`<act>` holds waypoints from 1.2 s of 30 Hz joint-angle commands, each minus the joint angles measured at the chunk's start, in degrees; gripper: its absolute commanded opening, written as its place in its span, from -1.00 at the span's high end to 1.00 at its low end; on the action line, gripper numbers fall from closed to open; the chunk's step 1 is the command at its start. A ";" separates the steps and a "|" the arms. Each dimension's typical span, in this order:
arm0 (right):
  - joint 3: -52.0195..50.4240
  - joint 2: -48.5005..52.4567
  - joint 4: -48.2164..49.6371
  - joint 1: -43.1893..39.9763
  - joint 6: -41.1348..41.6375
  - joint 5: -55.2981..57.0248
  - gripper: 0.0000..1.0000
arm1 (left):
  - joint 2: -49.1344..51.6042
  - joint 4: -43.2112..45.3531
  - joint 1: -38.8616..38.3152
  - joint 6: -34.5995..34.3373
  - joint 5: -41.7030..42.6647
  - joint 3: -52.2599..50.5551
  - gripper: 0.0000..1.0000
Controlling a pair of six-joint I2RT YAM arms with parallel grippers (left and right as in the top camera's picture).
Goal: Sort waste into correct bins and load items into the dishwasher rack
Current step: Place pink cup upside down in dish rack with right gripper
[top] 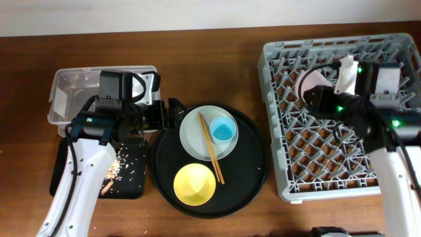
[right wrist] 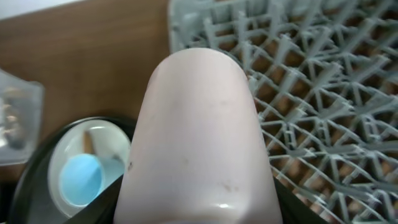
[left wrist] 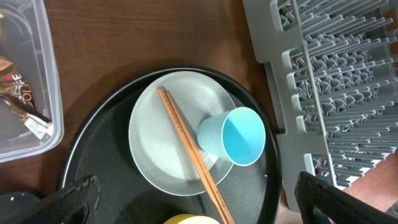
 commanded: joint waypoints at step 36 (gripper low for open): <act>14.08 29.90 -11.26 1.88 -1.51 0.79 -0.45 | 0.20 0.09 0.04 0.33 -0.74 -0.37 -0.98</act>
